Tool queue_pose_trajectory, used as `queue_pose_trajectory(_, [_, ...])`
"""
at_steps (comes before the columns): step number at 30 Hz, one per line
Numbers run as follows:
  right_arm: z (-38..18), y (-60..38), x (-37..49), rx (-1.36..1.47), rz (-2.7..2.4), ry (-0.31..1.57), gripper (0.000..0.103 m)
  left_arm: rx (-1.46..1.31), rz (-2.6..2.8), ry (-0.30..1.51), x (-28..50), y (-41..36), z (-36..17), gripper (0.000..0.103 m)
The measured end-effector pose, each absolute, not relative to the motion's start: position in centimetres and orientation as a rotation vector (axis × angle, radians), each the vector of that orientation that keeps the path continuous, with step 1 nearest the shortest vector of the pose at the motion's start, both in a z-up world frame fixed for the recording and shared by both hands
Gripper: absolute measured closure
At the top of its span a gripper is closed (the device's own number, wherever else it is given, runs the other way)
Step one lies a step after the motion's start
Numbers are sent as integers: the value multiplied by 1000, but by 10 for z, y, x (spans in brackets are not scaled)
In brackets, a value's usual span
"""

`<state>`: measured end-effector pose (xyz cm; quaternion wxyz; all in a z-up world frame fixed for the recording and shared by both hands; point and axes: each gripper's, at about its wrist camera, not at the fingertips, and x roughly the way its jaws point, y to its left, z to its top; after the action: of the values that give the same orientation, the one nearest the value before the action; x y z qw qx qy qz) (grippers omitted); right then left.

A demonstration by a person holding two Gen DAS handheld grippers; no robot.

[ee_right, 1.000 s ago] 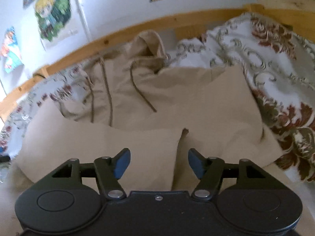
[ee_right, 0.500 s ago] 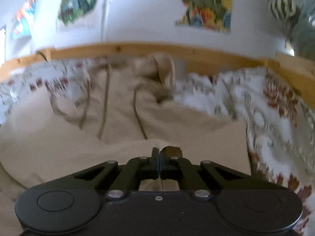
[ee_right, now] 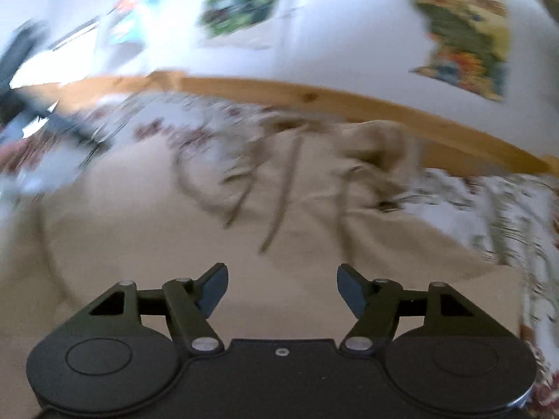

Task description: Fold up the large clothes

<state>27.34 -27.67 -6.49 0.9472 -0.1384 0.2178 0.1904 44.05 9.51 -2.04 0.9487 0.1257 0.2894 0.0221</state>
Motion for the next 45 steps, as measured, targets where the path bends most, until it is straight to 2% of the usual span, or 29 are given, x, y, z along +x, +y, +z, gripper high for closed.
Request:
queue_pose_trajectory(3, [-81, -280, 270, -333, 297, 469, 30, 312, 127, 593, 468, 90, -35, 57])
queue_pose_trajectory(5, [-83, -289, 273, -288, 245, 487, 22, 341, 172, 620, 479, 93, -48, 60])
queue_pose_trajectory(8, [-88, -296, 282, -247, 188, 530, 13, 378, 192, 627, 484, 96, -64, 59])
queue_pose_trajectory(11, [-98, -301, 293, -224, 181, 591, 11, 422, 204, 619, 480, 90, -65, 57])
queue_pose_trajectory(13, [-94, -307, 288, -198, 170, 563, 12, 361, 198, 614, 469, 90, -56, 49])
queue_pose_trajectory(15, [-84, -314, 277, -175, 158, 532, 12, 258, 137, 578, 442, 95, -47, 32])
queue_pose_trajectory(18, [-70, -323, 259, -171, 134, 516, 11, 237, 63, 584, 414, 95, -48, 30])
queue_pose_trajectory(22, [-83, -324, 249, -244, 88, 599, 9, 360, 112, 702, 416, 91, -78, 29])
queue_pose_trajectory(25, [-80, -329, 248, -193, 67, 616, 9, 273, 22, 684, 411, 96, -67, 18])
queue_pose_trajectory(27, [-63, -334, 238, -136, 49, 606, 9, 201, -18, 637, 405, 99, -49, 4])
queue_pose_trajectory(29, [-42, -341, 219, -32, 8, 558, 1, 162, -50, 590, 409, 98, -31, 1])
queue_pose_trajectory(32, [-32, -346, 195, 44, -1, 503, 1, 151, -99, 576, 444, 78, -3, 1])
queue_pose_trajectory(38, [-40, -352, 193, -42, -25, 470, 1, 212, -151, 449, 531, -2, 36, 2])
queue_pose_trajectory(43, [-48, -370, 196, -8, -56, 472, 1, 423, -56, 405, 594, -79, 29, 22])
queue_pose_trajectory(45, [-51, -373, 195, -7, -57, 474, 1, 462, -50, 458, 612, -100, 20, 40])
